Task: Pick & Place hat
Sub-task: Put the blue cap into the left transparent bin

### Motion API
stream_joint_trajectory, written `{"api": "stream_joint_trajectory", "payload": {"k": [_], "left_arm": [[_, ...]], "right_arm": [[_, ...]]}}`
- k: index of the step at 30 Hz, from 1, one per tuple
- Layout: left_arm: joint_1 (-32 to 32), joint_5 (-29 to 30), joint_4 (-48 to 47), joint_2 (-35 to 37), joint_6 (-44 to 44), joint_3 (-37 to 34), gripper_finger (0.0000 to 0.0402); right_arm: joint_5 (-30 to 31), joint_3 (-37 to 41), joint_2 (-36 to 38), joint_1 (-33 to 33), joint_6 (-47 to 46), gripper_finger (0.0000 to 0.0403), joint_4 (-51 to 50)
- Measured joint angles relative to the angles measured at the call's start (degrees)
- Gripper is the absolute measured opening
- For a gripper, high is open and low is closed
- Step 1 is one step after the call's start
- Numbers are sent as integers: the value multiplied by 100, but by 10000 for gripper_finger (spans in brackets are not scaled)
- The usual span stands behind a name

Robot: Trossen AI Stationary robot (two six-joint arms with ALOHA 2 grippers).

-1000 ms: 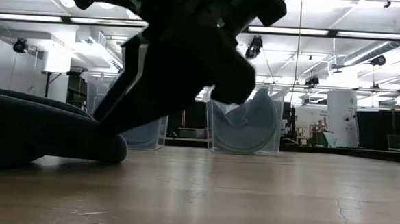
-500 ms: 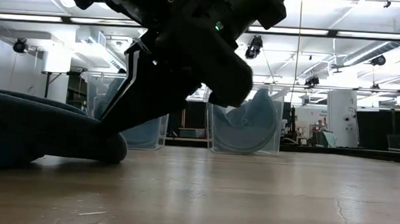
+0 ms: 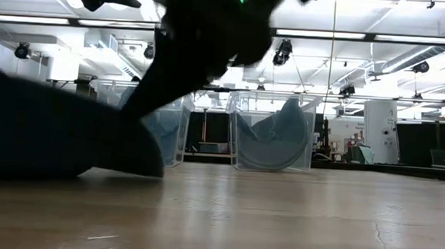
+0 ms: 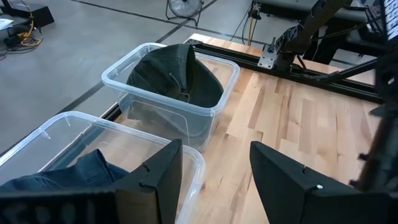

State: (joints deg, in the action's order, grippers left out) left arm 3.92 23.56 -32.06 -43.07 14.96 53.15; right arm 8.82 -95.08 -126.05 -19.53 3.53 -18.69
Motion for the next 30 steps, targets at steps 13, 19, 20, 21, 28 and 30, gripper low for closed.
{"api": "stream_joint_trajectory", "payload": {"k": [13,19,20,21,28,30], "left_arm": [[-2,-62,243,-20,372,0,181],[-2,-165,513,-20,581,0,181],[-4,-169,576,-20,606,0,181],[-7,-171,632,-20,619,0,181],[-4,-174,1316,105,615,9,181],[-4,-172,1664,174,565,9,181]], "right_arm": [[1606,-1671,180,-369,-578,8,-2768],[2487,-2556,187,-537,-773,8,-3821],[2577,-2688,187,-547,-801,8,-3970],[2685,-2827,187,-549,-841,8,-4115],[3577,-3732,191,-566,-1308,8,-5375],[3907,-3926,191,-565,-1440,8,-5712]]}}
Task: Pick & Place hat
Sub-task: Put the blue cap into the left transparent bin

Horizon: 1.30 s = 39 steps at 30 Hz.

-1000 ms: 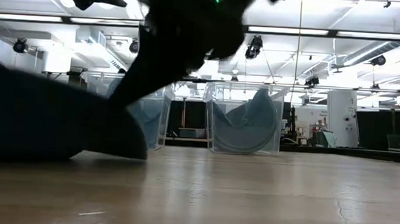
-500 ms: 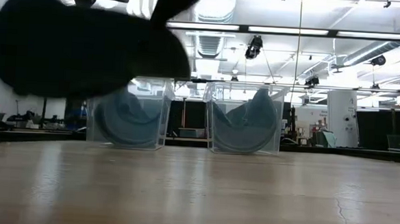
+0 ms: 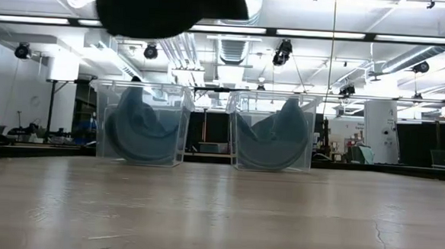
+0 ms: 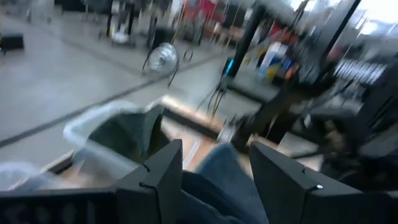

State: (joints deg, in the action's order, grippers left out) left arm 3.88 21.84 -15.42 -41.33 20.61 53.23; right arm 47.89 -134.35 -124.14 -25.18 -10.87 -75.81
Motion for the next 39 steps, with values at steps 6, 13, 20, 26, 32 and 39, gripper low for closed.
{"api": "stream_joint_trajectory", "payload": {"k": [6,13,20,26,32,39], "left_arm": [[2,-335,832,199,-92,8,181],[0,-590,899,206,219,4,181],[2,-1098,1073,90,118,0,181],[2,-1180,1180,-193,79,-2,181],[2,-1171,1258,-541,474,-4,181],[-1,-1052,2395,-887,630,-2,181]], "right_arm": [[1223,-52,55,73,-73,8,-331],[2953,-63,57,231,275,8,-291],[4210,-65,57,449,1155,8,224],[4212,-65,57,715,1813,8,762],[4213,-65,57,742,2622,8,1298],[4215,-65,65,777,3858,8,2465]]}}
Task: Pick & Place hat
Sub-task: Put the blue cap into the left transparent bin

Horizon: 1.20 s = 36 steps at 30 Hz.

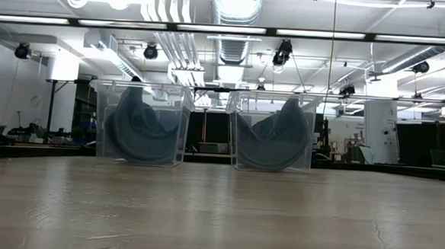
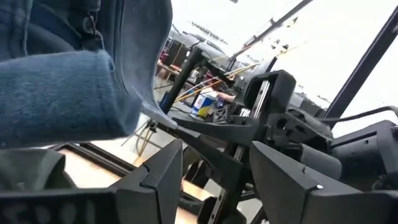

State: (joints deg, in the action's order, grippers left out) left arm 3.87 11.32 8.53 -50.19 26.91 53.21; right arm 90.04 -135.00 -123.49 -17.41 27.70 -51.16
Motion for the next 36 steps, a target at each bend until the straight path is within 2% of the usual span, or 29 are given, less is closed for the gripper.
{"api": "stream_joint_trajectory", "payload": {"k": [9,21,36], "left_arm": [[-3,354,220,-271,694,2,181],[-7,1024,645,-545,715,7,181],[-38,1119,1047,-815,530,13,181]], "right_arm": [[0,0,1,-4,830,8,724],[-1,13,-21,-35,828,8,720],[-176,42,-34,-257,667,8,724]]}}
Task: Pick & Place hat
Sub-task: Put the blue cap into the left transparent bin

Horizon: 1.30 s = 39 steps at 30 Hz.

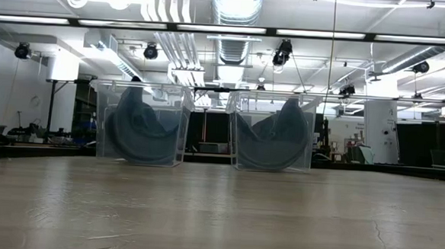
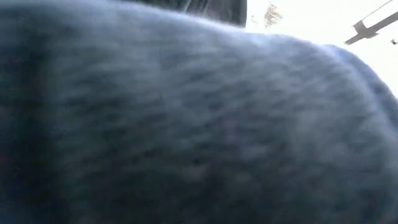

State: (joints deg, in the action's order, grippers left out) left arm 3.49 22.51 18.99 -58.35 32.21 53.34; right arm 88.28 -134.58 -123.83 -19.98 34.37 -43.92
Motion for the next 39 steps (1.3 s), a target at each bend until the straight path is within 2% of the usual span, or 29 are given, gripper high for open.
{"api": "stream_joint_trajectory", "payload": {"k": [5,8,11,15,16,22,30,34,39], "left_arm": [[-11,-56,-5,9,-64,-1,178],[-13,-68,-51,0,-63,0,156],[-17,-57,-65,-5,-66,0,110],[-22,-35,-185,22,-150,10,25],[-26,-56,-237,38,-135,15,16],[-69,12,-918,159,-256,1,9],[-186,315,-1445,551,-425,4,7],[-240,611,-2303,810,-424,-11,7],[-291,1277,-3332,1139,-317,-2,7]], "right_arm": [[-114,32,0,-97,-50,8,10],[-112,37,0,-101,-46,8,4],[-128,40,-2,-103,-16,8,0],[-302,48,-11,-106,-55,8,-19],[-377,48,-13,-106,-105,8,-20],[-870,48,-13,-90,-142,28,32],[-884,24,131,-171,-630,122,-298],[-881,17,215,-264,-1224,162,-781],[-884,17,227,-509,-2258,182,-1805]]}}
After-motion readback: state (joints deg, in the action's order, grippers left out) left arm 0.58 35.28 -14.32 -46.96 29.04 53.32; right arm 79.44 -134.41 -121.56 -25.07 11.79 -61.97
